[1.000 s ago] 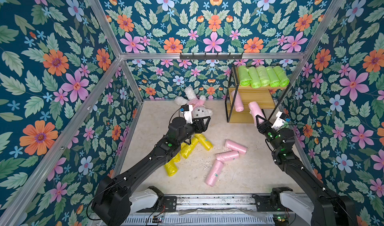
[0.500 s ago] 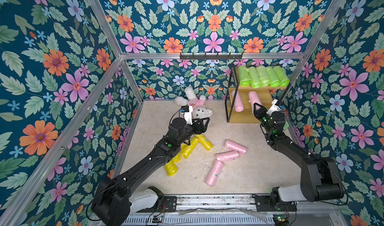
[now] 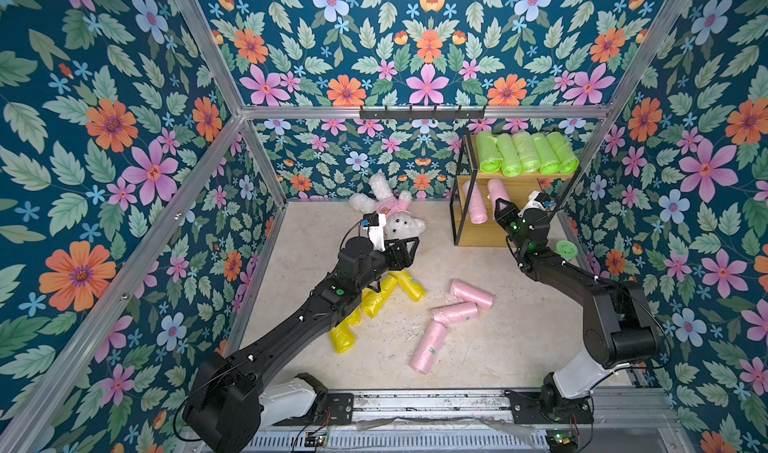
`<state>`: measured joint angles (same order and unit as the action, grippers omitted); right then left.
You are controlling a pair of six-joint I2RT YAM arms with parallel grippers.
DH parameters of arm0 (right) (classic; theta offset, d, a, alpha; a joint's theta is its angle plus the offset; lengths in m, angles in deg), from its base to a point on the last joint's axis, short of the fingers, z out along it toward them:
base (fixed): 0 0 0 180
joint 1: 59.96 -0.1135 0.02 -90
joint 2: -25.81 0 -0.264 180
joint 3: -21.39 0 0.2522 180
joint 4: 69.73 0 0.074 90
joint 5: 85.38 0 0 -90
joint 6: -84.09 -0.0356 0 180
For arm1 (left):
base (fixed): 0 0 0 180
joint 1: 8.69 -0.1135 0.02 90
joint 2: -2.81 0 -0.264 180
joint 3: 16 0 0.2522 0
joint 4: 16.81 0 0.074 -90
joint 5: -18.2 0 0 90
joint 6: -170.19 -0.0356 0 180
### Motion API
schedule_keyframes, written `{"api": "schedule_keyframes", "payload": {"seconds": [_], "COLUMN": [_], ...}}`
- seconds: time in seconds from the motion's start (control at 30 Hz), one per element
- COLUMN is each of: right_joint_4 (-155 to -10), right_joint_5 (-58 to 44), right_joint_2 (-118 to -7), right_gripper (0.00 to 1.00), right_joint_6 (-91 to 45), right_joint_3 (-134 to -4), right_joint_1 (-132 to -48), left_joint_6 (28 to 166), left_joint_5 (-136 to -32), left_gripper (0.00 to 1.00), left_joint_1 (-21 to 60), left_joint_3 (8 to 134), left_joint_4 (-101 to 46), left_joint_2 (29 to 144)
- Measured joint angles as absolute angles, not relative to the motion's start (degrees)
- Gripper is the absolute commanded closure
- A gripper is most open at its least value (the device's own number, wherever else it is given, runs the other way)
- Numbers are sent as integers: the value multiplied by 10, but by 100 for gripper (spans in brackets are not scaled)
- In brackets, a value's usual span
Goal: Sort the rolls of trash bags by color and place them on the shelf
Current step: Place the roll of trash bags on the shelf.
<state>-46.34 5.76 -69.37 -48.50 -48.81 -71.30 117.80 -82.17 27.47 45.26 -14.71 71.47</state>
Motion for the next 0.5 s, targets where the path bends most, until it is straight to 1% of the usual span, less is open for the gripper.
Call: {"api": "schedule_keyframes", "payload": {"seconds": [0.23, 0.5], "right_joint_4": [-489, -488], "right_joint_5": [86, 104], "right_joint_2": [-719, -723], "right_gripper": [58, 51], "right_joint_6": [-490, -504], "right_joint_3": [-507, -508], "right_joint_1": [-740, -745], "left_joint_6": [1178, 1178], "left_joint_5": [-822, -822], "left_gripper": [23, 23], "left_joint_1": [275, 275], "left_joint_3": [452, 452], "left_joint_4": [-147, -146], "left_joint_2": [716, 716]}}
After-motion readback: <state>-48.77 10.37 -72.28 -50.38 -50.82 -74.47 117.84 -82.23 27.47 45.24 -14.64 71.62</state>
